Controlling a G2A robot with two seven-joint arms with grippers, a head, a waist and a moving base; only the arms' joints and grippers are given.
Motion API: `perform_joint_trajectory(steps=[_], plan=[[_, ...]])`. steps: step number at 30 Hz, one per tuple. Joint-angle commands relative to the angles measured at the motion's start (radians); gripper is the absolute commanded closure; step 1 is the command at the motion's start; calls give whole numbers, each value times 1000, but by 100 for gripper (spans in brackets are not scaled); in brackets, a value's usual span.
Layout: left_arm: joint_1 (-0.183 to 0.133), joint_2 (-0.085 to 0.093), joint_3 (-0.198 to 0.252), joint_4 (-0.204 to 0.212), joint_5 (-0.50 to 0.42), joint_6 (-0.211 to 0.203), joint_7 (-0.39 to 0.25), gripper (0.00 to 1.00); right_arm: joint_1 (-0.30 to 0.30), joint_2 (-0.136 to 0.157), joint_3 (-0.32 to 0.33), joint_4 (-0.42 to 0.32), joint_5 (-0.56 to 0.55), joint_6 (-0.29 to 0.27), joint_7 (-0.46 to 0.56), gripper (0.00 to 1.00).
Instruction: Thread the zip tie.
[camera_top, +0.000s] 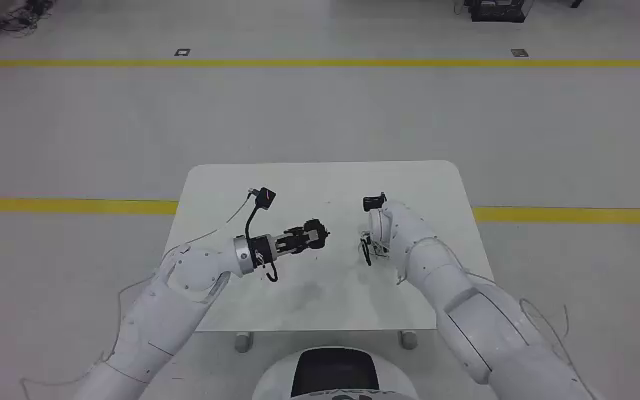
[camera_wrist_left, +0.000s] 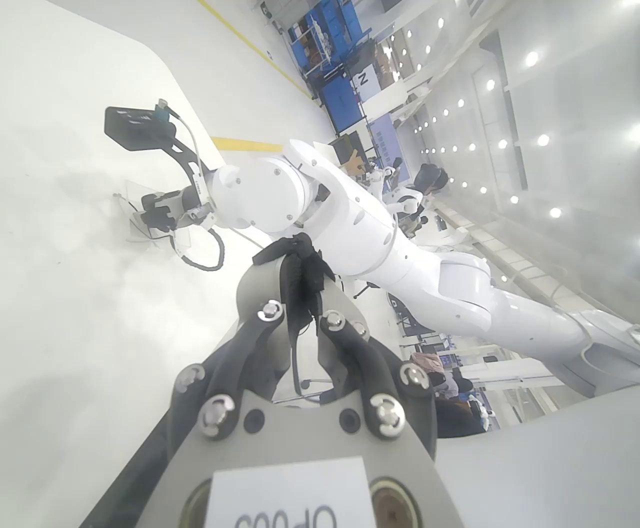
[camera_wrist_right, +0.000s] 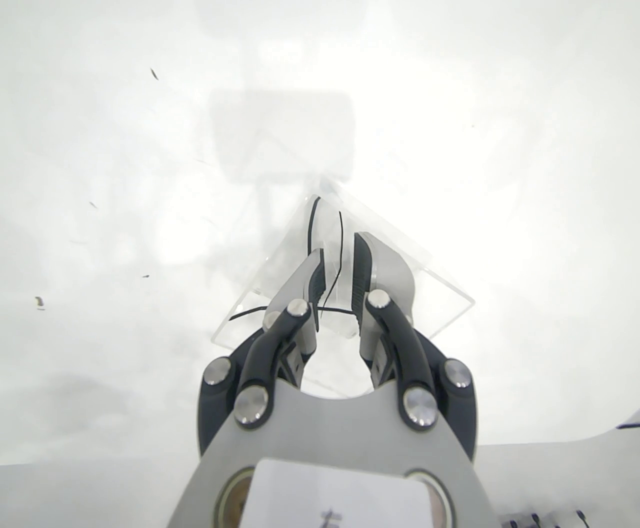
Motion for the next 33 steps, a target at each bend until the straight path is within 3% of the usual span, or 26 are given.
perform_joint_trajectory(steps=[1, 9, 19, 33], plan=[[0, 0, 0, 0, 0, 0, 0, 100, 2, -2, -2, 5, -1, 2, 1, 91], [0, 0, 0, 0, 0, 0, 0, 100, 12, -11, -7, 32, 2, 9, -4, 100], [0, 0, 0, 0, 0, 0, 0, 100, 19, -17, -7, 50, 13, 1, -26, 100], [0, 0, 0, 0, 0, 0, 0, 100, -16, 9, 12, -69, -10, 17, -18, 100]])
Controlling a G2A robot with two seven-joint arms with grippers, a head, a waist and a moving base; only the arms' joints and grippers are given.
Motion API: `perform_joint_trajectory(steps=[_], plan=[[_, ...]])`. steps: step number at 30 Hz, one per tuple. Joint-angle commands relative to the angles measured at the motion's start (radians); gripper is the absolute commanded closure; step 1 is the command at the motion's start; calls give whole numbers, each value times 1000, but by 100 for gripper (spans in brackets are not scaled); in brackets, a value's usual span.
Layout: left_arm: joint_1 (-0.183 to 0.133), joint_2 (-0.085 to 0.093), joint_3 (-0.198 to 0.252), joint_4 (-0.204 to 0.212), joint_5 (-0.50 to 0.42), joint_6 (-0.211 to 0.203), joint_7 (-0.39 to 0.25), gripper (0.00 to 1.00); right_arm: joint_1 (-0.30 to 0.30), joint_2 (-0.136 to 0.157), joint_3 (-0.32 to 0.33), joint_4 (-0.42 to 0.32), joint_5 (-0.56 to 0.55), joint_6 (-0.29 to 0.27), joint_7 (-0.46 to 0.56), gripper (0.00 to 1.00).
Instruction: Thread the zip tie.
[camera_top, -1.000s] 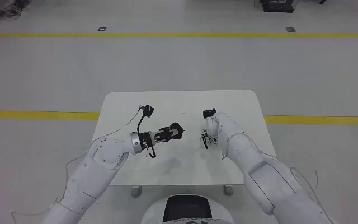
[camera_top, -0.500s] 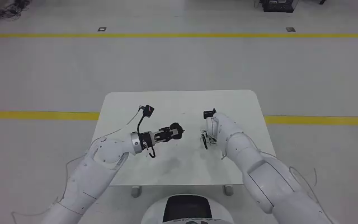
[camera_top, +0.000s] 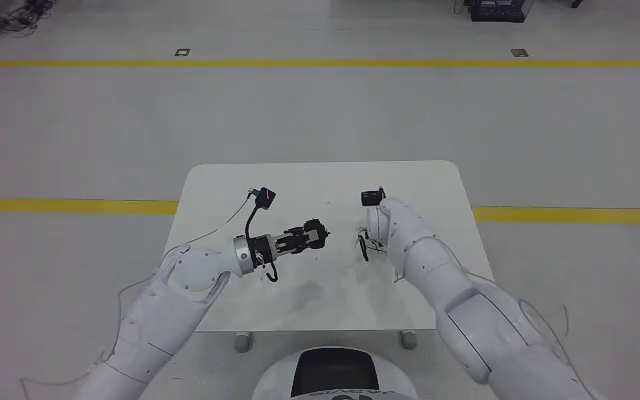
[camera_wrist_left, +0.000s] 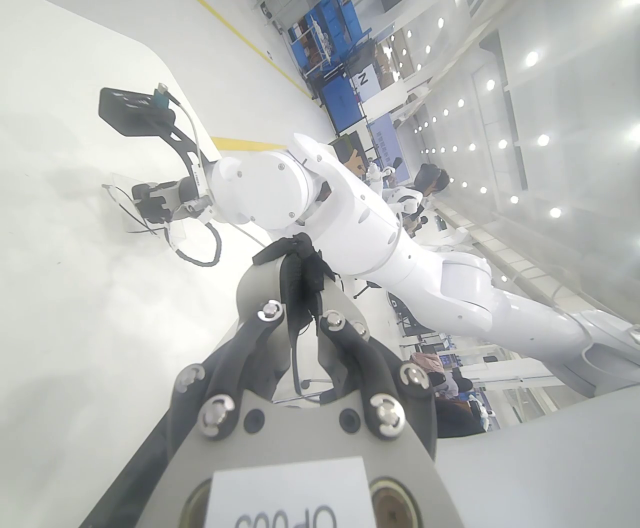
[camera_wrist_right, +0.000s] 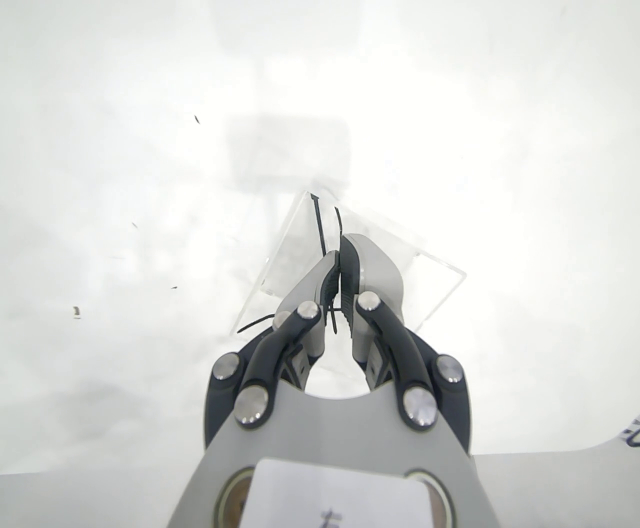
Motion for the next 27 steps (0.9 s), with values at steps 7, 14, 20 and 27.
perform_joint_trajectory(steps=[7, 14, 20, 27], plan=[[0, 0, 0, 0, 0, 0, 0, 100, -57, 35, 27, -137, -41, 13, 46, 100], [0, 0, 0, 0, 0, 0, 0, 100, -138, 70, 55, -307, -116, 31, 94, 100], [0, 0, 0, 0, 0, 0, 0, 100, -215, 96, 96, -455, -192, 31, 133, 100], [0, 0, 0, 0, 0, 0, 0, 100, -295, 113, 132, -590, -265, 31, 144, 100]])
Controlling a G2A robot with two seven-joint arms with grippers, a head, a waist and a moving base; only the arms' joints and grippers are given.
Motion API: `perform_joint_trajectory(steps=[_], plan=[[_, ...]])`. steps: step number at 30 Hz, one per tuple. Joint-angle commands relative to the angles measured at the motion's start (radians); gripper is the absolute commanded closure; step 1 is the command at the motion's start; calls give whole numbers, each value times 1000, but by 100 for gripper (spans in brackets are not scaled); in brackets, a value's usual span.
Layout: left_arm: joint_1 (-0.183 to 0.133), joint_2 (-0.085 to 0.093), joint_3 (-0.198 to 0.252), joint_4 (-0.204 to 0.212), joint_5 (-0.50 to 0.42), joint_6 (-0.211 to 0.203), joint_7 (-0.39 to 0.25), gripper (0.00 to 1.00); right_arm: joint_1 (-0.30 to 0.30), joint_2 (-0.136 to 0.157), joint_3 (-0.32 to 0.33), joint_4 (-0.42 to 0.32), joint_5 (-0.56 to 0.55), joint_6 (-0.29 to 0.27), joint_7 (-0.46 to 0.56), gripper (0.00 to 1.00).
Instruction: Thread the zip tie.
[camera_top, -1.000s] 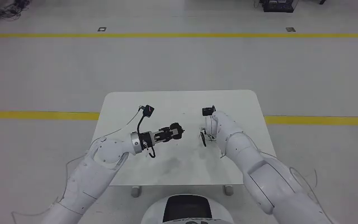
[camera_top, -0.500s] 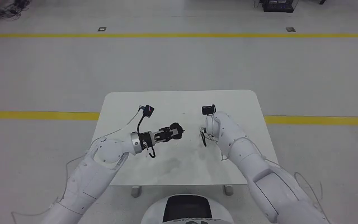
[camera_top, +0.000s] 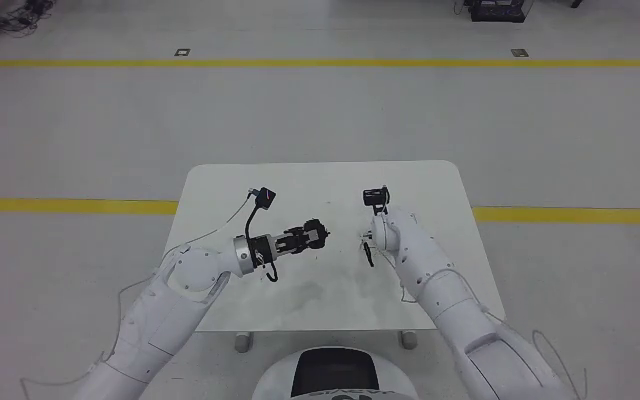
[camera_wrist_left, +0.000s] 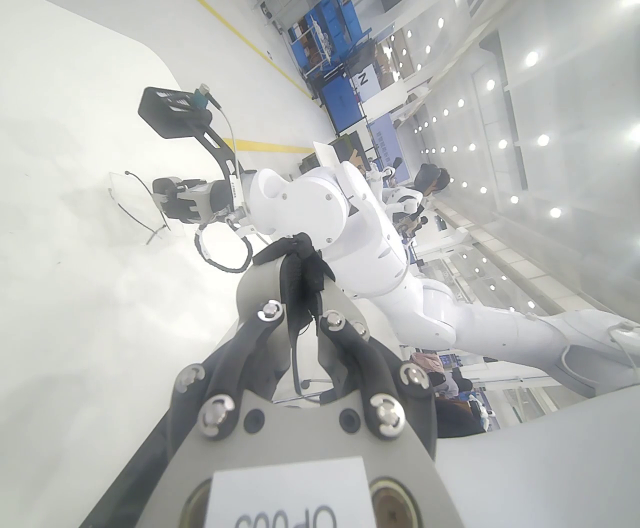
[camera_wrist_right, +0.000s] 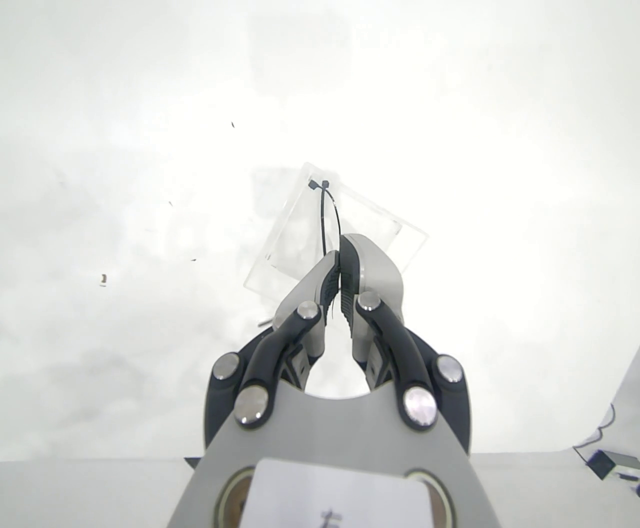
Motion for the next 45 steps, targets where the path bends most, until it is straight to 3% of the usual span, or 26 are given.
perform_joint_trajectory(steps=[1, 7, 15, 26, 31, 37, 41, 45], plan=[[0, 0, 0, 0, 0, 0, 0, 100, -19, 3, 8, -31, -11, 0, -3, 100], [0, 0, 0, 0, 0, 0, 0, 100, -77, 15, 44, -127, -10, -24, -39, 100], [0, 0, 0, 0, 0, 0, 0, 100, -173, 44, 139, -272, 55, -180, -129, 100], [0, 0, 0, 0, 0, 0, 0, 100, -183, 46, 146, -282, 67, -195, -157, 100], [0, 0, 0, 0, 0, 0, 0, 100, -290, 69, 226, -398, 167, -429, -361, 100], [0, 0, 0, 0, 0, 0, 0, 100, -372, 100, 320, -451, 282, -680, -436, 100], [0, 0, 0, 0, 0, 0, 0, 100, -387, 127, 294, -492, 390, -680, -430, 100], [0, 0, 0, 0, 0, 0, 0, 100, -380, 173, 238, -527, 512, -680, -423, 100]])
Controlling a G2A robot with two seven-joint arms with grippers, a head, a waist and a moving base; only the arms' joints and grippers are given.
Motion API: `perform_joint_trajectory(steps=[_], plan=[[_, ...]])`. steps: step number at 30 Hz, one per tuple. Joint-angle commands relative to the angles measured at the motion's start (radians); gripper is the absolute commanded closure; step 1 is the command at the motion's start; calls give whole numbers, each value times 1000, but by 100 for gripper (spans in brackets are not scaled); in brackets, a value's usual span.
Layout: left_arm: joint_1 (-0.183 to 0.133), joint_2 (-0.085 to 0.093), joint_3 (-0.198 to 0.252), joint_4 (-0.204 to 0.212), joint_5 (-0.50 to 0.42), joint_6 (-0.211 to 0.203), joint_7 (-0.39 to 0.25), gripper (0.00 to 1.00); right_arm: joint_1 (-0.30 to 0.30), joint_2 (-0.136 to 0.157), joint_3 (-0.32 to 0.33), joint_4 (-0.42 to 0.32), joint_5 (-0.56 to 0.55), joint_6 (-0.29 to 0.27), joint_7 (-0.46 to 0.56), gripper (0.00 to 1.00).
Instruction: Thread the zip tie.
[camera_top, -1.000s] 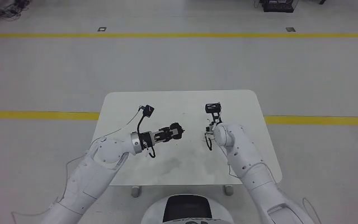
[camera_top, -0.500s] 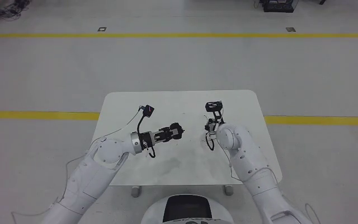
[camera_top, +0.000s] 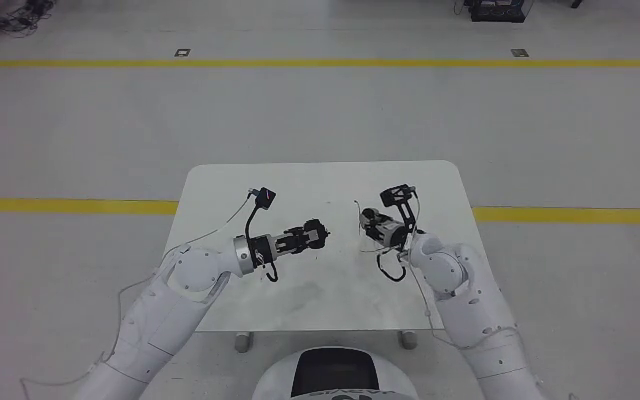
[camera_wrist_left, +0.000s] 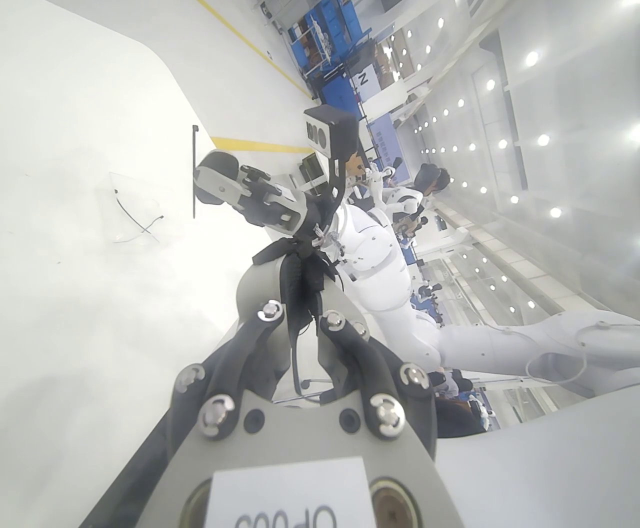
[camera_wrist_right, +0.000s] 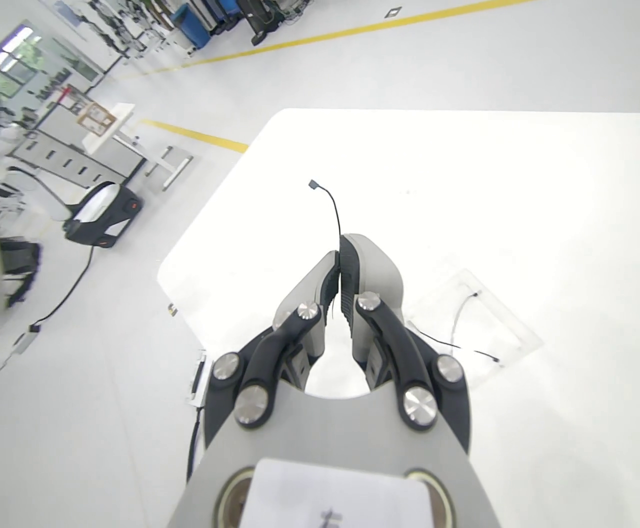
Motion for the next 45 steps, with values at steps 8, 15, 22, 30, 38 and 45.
perform_joint_trajectory(steps=[8, 15, 22, 30, 38, 45], plan=[[0, 0, 0, 0, 0, 0, 0, 100, 26, 105, -95, -22, 220, 0, -34, 100], [0, 0, 0, 0, 0, 0, 0, 100, 26, 105, -95, -22, 220, 0, -34, 100], [0, 0, 0, 0, 0, 0, 0, 100, -40, 117, -89, -95, 313, 0, -145, 100], [0, 0, 0, 0, 0, 0, 0, 100, -141, 198, -140, -184, 343, 0, -353, 100], [0, 0, 0, 0, 0, 0, 0, 100, -132, 300, -294, -177, 288, 0, -583, 100], [0, 0, 0, 0, 0, 0, 0, 100, -81, 395, -426, -137, 314, 0, -789, 100]])
